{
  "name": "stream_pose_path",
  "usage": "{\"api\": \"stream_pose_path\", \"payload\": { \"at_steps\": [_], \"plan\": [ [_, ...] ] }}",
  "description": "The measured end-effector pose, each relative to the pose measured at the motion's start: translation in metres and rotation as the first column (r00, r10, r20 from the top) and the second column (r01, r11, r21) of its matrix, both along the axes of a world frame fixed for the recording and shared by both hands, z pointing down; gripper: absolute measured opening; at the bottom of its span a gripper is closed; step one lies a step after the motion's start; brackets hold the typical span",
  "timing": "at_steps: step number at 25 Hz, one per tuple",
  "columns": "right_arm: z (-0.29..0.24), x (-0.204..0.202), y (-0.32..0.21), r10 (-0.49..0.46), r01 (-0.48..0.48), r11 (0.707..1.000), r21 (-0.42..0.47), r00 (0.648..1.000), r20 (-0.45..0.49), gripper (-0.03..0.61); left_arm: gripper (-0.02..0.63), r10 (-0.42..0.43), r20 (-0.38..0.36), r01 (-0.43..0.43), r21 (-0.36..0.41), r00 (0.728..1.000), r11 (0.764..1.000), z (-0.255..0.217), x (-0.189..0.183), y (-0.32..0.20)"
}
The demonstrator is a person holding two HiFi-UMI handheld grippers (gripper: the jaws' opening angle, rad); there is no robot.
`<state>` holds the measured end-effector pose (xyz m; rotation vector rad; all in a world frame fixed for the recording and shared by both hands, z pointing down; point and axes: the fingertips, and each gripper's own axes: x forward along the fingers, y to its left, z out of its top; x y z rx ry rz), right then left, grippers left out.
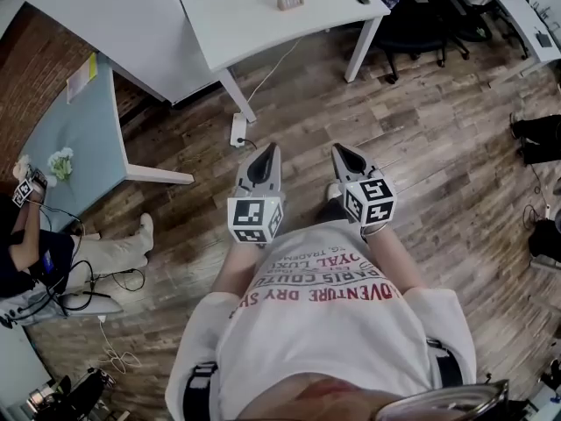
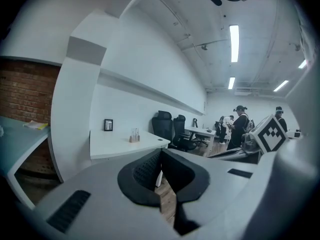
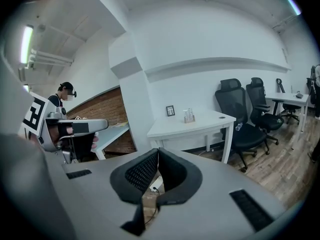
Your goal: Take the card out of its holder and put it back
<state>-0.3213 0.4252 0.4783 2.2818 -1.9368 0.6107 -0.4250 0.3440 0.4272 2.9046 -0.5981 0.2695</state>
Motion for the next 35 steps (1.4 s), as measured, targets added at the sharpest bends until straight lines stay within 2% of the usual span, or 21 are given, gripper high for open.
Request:
{"api": "stream_pose_path", "payload": {
  "at_steps": [7, 13, 20, 25, 30, 35],
  "plan": [
    [-0.018, 0.095, -0.036, -0.127, 0.126, 0.992, 0.029, 0.992, 0.014, 0.026, 0.025, -0.083, -0.003, 0.083, -0.024, 0.997, 0.996, -0.006, 0.092, -0.031],
    [-0.012, 0.17, -0.052, -0.159, 0.159, 0.987, 0.007, 0.987, 0.025, 0.026, 0.025, -0.139, -0.003, 0.139, -0.047, 0.99, 0.989, -0.003, 0.16, -0.052],
    [-0.004, 0.231, -0.071, -0.119, 0.119, 0.993, 0.008, 0.99, 0.074, 0.025, 0.025, -0.12, 0.046, 0.123, -0.067, 0.992, 0.99, 0.01, 0.214, -0.071],
    [0.003, 0.262, -0.102, -0.094, 0.093, 0.996, 0.009, 0.992, 0.084, 0.026, 0.025, -0.092, 0.041, 0.095, -0.076, 0.995, 0.993, 0.018, 0.252, -0.107],
    [0.004, 0.301, -0.149, -0.032, 0.032, 0.999, 0.009, 0.996, 0.085, 0.026, 0.025, -0.045, 0.01, 0.046, -0.102, 0.999, 0.994, 0.012, 0.295, -0.163],
    [-0.007, 0.339, -0.22, -0.005, 0.004, 1.0, 0.019, 0.997, 0.071, 0.026, 0.025, -0.031, -0.01, 0.03, -0.085, 0.999, 0.996, -0.001, 0.332, -0.246]
  ]
}}
